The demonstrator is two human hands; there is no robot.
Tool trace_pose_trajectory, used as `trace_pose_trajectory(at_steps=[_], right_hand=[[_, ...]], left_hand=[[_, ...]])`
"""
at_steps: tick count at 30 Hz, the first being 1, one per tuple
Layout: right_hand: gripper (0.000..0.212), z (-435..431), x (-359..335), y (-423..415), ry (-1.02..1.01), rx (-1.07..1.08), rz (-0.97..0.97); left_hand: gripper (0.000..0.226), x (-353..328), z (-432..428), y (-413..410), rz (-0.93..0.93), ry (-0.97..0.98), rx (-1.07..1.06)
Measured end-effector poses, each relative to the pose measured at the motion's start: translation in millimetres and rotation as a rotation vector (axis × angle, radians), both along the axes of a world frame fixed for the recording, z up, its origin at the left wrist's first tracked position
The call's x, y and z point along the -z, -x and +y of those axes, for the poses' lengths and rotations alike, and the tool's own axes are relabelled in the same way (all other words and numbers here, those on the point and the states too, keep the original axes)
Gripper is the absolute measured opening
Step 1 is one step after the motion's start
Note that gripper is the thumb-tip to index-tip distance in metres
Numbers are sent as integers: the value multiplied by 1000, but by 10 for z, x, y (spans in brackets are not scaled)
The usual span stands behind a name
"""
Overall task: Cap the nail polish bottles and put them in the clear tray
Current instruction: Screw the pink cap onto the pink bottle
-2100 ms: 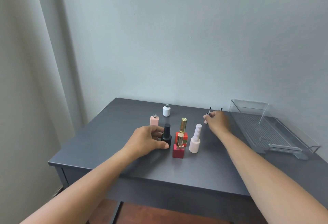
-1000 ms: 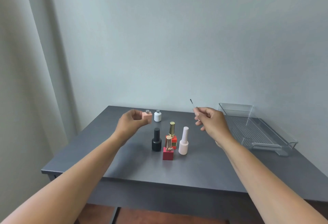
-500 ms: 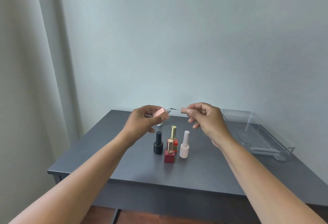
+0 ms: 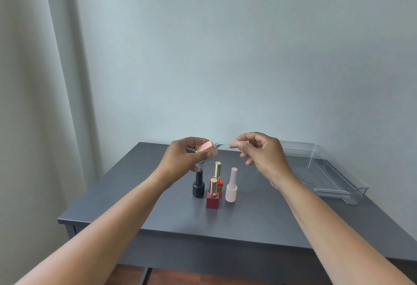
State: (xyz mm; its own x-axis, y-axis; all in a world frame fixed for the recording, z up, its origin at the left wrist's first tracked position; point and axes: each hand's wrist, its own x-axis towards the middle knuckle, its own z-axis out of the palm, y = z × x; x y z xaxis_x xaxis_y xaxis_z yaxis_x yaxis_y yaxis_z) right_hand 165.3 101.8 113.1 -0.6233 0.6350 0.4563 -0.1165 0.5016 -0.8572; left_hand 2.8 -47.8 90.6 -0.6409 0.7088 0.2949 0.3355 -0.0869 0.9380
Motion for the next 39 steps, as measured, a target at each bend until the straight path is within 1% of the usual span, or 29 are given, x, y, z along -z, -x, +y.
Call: trace_pose_trajectory(at_steps=[5, 10, 12, 16, 22, 25, 26, 30, 32, 35, 38, 39], right_hand=[[10, -8, -19, -20, -25, 17, -15], [25, -29, -30, -31, -28, -6, -43], [29, -33, -28, -39, -16, -16, -42], [25, -18, -19, -38, -6, -14, -25], [14, 30, 6, -19, -22, 9, -30], [14, 37, 21, -17, -43, 41, -48], [18, 34, 23, -18, -46, 52, -59], [45, 19, 5, -14, -72, 147, -132], [54, 12, -15, -10, -84, 165, -153], [61, -3, -39, -15, -98, 165, -178], [62, -18, -61, -23, -82, 132, -196], [60, -22, -65, -24, -86, 100, -205]], left_hand=[[25, 1, 30, -23, 39, 16, 5], [31, 7, 50, -53, 59, 25, 12], [30, 12, 60, -66, 50, 13, 10], [22, 14, 87, -95, 42, 10, 6], [25, 25, 95, -114, 38, 2, 11], [24, 42, 95, -120, 41, -3, 7], [24, 45, 95, -121, 41, -4, 10], [24, 50, 87, -131, 46, -4, 40], [25, 46, 87, -129, 47, -3, 48], [26, 41, 85, -120, 46, 2, 57], [26, 47, 85, -104, 49, 8, 57], [25, 50, 84, -98, 53, 10, 53]])
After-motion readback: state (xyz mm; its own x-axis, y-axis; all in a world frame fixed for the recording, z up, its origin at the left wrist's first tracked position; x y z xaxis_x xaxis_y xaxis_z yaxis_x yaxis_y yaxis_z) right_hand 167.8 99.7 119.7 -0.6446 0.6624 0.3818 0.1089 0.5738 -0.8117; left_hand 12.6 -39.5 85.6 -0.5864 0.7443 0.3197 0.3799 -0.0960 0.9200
